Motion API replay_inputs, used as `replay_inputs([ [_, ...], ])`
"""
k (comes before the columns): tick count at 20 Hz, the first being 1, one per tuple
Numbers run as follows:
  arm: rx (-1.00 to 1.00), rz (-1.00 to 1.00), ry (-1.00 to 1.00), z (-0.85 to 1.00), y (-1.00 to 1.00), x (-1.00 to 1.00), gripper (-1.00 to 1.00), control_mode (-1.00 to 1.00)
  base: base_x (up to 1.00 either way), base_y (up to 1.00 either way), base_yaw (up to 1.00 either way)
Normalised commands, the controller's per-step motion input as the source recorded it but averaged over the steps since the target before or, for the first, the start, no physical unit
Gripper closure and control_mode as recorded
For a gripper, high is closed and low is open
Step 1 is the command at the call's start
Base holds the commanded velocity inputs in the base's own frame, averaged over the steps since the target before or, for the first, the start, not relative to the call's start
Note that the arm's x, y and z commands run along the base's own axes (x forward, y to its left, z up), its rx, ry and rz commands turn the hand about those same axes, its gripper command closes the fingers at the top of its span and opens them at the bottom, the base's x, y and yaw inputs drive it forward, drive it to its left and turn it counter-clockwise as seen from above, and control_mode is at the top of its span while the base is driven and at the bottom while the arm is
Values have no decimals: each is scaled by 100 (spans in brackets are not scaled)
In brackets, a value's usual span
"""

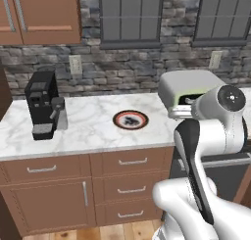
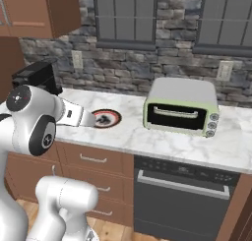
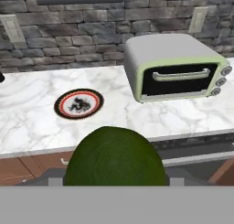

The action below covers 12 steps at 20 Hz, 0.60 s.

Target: Pick lime from the fridge and place it on the plate on the counter.

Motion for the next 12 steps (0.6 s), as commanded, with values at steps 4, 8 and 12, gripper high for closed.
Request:
replay_inputs([
  [4,0,0,0,0,0,0,100,100,33,-38,20],
  [8,0,0,0,0,0,0,100,100,44,-10,10],
  [12,0,0,0,0,0,0,100,100,52,0,7],
])
